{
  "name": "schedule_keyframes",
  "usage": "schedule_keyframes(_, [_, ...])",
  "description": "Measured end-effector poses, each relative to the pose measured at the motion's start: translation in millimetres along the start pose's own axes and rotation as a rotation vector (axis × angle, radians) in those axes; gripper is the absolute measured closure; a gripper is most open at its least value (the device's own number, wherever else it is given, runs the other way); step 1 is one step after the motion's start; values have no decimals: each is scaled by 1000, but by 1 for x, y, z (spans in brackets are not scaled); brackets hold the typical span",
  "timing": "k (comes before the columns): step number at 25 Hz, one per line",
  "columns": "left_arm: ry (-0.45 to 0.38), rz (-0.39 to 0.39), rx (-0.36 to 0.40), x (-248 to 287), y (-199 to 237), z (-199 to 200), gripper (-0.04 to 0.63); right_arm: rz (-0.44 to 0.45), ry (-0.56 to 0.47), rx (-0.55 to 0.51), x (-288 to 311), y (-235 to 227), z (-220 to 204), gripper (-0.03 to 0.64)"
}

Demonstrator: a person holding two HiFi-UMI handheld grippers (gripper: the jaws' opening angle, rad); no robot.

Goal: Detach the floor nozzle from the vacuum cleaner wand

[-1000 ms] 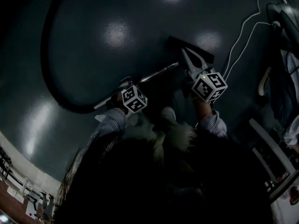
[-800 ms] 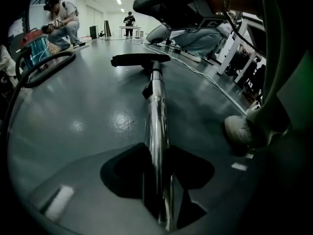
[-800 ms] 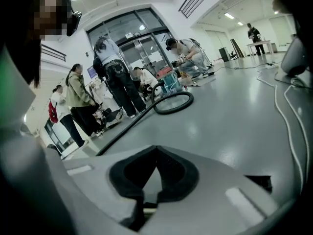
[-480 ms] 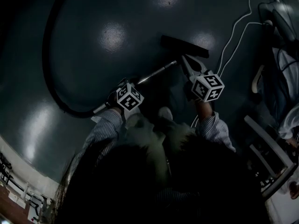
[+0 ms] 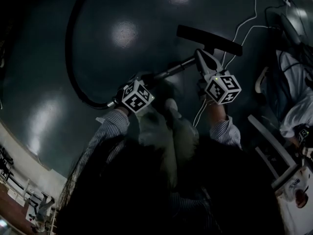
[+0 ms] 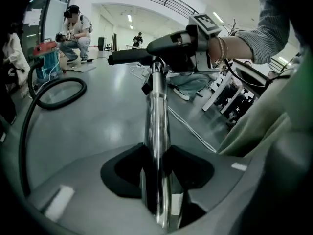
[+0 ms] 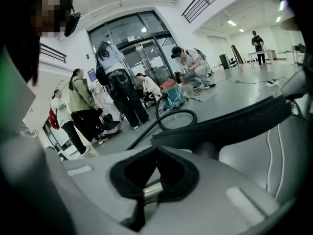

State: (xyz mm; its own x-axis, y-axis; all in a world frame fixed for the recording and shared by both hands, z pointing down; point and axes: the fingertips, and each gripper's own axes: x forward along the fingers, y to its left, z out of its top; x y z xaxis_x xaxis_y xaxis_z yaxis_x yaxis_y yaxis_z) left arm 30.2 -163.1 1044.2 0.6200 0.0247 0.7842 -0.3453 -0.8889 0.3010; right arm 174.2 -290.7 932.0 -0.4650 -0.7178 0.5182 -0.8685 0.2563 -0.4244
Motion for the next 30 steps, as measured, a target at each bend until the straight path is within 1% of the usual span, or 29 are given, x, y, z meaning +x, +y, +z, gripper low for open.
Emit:
schedule_keyframes(2, [-29, 13, -12, -36, -15, 31, 416, 17, -20, -28, -24, 22, 39, 615])
schedule_keyframes(4, [-54, 9, -39, -73, -32, 58, 416, 41, -49, -58, -53, 45, 78, 615])
schedule_keyframes(6, [-62, -6, -72, -114, -50, 77, 416, 82, -88, -84, -83, 76, 115, 615])
schedule_keyframes(8, [-86, 8, -89, -160, -61, 102, 414, 126, -131, -116, -111, 109, 158, 615])
schedule_keyframes(10, [-142, 30, -102, -205, -74, 138, 414, 148, -172, -147, -141, 137, 206, 615])
schedule_keyframes(14, [-270, 41, -142, -294, -118, 210, 414, 195, -253, -185, -214, 195, 301, 615])
schedule_keyframes(16, [-327, 40, -168, -334, -146, 240, 414, 234, -292, -222, -252, 226, 344, 615])
schedule_keyframes(18, [-360, 46, -184, -365, -171, 260, 414, 262, -318, -266, -285, 254, 377, 615])
schedule_keyframes(21, [-375, 92, -200, -396, -190, 282, 414, 278, -360, -325, -318, 287, 420, 615])
schedule_keyframes(24, [-389, 135, -182, -422, -190, 303, 414, 339, -413, -397, -337, 331, 461, 615])
schedule_keyframes(26, [-392, 139, -187, -436, -202, 307, 416, 368, -413, -455, -350, 363, 466, 615])
schedule_keyframes(28, [-413, 136, -207, -445, -218, 311, 416, 399, -411, -480, -367, 388, 461, 615])
schedule_keyframes(30, [-448, 141, -205, -453, -226, 320, 416, 450, -432, -498, -379, 412, 461, 615])
